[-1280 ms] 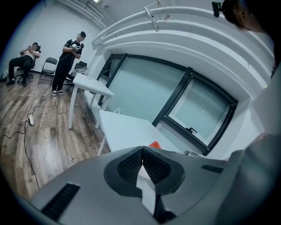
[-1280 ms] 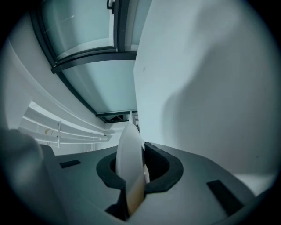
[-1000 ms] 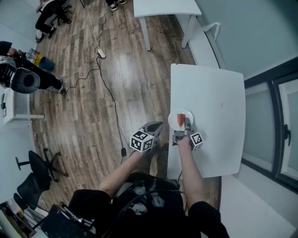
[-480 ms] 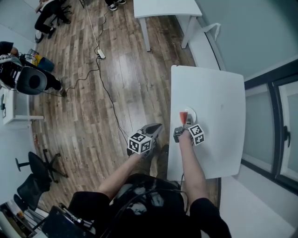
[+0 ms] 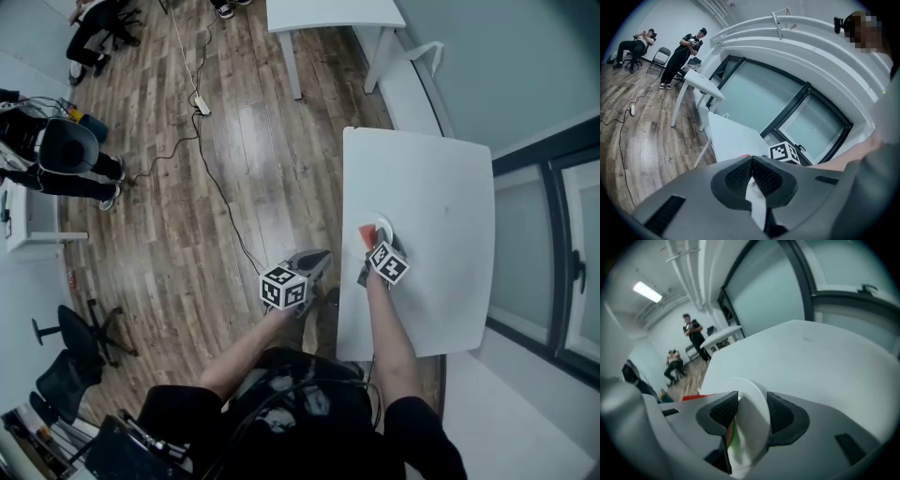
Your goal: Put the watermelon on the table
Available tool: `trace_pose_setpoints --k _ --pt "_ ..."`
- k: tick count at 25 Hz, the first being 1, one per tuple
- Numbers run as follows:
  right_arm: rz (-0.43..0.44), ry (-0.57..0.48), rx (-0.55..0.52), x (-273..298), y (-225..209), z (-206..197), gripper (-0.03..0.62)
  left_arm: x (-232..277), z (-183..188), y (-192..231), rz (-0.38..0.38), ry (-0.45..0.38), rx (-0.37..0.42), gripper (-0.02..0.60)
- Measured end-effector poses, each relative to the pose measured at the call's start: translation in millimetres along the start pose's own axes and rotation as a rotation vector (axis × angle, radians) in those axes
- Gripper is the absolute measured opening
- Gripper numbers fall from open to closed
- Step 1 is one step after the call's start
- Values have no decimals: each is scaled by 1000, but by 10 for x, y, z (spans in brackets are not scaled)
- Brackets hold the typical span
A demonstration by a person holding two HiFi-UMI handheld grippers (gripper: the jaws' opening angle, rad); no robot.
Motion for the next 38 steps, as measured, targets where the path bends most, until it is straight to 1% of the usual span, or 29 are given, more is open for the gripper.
trace_pose_setpoints --k 2,3,4,7,10,12,14,15,18,21,23,26,28,30,32,34,36,38 --pt "-31 30 -208 19 22 -25 173 2 -2 -10 -4 -2 -7 5" --pt "-35 35 -283 29 21 -47 173 2 -2 -16 -7 -3 -8 5" --pt "-32 33 -331 28 19 -60 173 3 0 -20 -10 -4 -7 5" --pt "6 -6 -420 -101 55 -28 172 8 17 -22 -13 -7 5 5" --pt "108 -24 -463 -374 167 -22 169 3 44 -17 -2 -8 5 5" --pt "147 -53 -489 -639 244 -19 81 8 63 -43 21 4 10 5" --pt "175 -94 -498 -935 280 -17 26 22 75 -113 45 24 50 5" --pt "188 -111 -499 -1079 285 -25 11 28 75 -160 49 33 76 5" --pt "225 -147 -491 -1470 256 -85 11 36 46 -340 23 51 124 5" --pt "248 -161 -441 -1806 141 -189 11 17 -24 -576 -5 76 171 5" --pt "273 -154 -403 -1984 49 -301 11 -38 -73 -736 -9 74 197 5" --pt "313 -117 -367 -2179 -79 -545 11 -194 -154 -947 19 42 199 5" --pt "339 -110 -352 -2323 -140 -673 11 -320 -180 -1085 41 13 221 5" --pt "359 -121 -345 -2491 -211 -741 11 -446 -207 -1247 54 4 278 5" --pt "373 -132 -355 -2626 -286 -783 11 -569 -276 -1392 72 20 350 5" --pt "386 -132 -370 -2699 -357 -828 11 -681 -399 -1485 96 40 390 5" --pt "398 -126 -379 -2748 -423 -874 11 -776 -536 -1557 115 47 383 5" --pt "409 -127 -389 -2788 -448 -905 11 -850 -642 -1597 116 51 372 6"
Point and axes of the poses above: the fingertips, and each gripper's own axes: x forward along the fingers, y to its left, z out of its top, the point moved 9 cm from there along -x, backward along the fingers, and after that the axes turned 7 degrees about x, right-handed, at the moved point
